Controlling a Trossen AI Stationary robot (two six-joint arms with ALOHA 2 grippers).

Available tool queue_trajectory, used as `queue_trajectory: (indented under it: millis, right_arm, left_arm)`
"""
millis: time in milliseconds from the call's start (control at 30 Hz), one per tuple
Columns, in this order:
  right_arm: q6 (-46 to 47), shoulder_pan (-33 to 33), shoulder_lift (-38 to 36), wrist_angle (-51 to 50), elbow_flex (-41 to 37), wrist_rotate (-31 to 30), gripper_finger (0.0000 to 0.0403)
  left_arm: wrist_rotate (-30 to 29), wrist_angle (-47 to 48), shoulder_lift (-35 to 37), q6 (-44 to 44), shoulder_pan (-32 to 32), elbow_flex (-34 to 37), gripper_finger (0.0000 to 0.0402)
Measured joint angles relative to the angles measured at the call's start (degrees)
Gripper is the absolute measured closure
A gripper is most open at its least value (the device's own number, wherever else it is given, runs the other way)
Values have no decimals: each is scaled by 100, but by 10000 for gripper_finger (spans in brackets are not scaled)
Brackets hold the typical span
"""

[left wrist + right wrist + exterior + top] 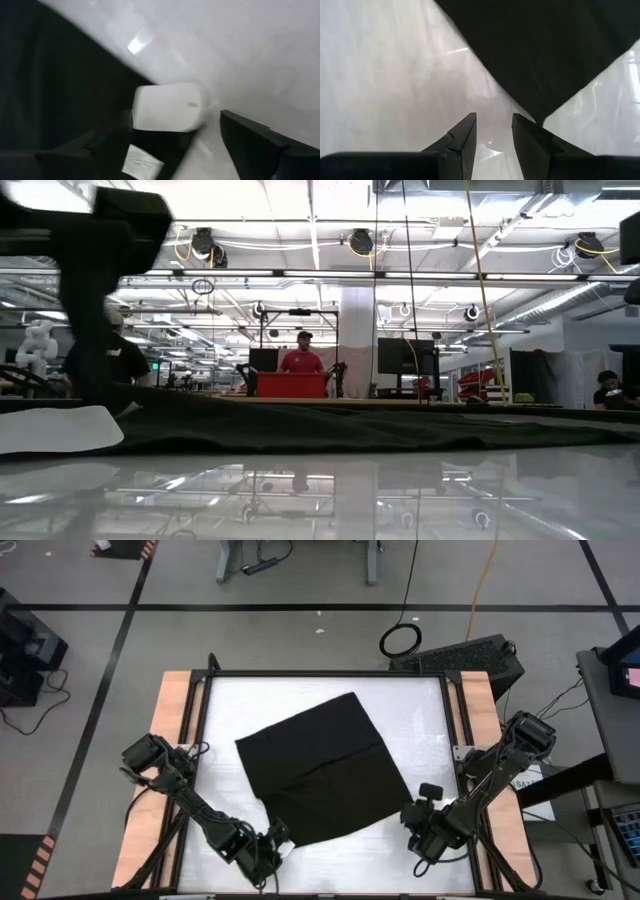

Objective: Roll napkin
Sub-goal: Roll the black napkin

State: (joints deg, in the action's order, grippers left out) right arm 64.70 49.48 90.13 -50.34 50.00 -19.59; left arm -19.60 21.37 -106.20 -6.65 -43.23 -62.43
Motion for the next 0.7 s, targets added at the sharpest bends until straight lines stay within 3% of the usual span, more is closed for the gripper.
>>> queue_trajectory:
  millis: [333, 700]
  right_arm:
    - [26, 14, 0, -19, -40, -321, 287]
    - [-112, 14, 0, -528, -40, -897, 287]
  left_arm:
    - [502, 0, -198, -296, 291, -24, 204]
    - [623, -1, -218, -435, 276, -46, 381]
